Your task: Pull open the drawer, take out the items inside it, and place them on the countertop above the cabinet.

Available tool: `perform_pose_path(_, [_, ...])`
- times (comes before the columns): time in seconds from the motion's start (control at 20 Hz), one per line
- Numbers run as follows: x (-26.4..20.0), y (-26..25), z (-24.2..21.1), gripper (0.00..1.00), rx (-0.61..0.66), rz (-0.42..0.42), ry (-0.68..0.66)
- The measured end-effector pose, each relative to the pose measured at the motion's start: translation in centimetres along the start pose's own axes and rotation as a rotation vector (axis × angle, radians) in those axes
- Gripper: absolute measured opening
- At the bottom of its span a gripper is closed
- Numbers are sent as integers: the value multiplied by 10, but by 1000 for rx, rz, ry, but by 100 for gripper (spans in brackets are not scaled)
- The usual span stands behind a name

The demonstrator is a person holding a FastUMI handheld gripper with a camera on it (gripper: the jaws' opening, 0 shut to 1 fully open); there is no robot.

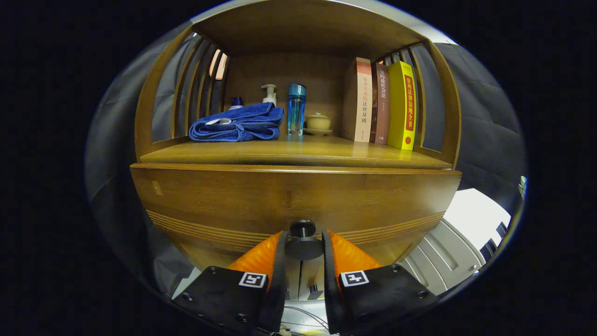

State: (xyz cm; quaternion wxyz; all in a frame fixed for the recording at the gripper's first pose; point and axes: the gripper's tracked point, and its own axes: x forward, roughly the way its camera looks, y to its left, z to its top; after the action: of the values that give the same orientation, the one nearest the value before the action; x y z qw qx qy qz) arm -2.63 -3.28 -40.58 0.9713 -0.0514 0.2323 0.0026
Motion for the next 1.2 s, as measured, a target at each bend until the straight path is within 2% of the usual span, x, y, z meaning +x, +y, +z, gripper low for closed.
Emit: perform_pose_path(1.2, [-119,-7,-32,44,-14,32,80])
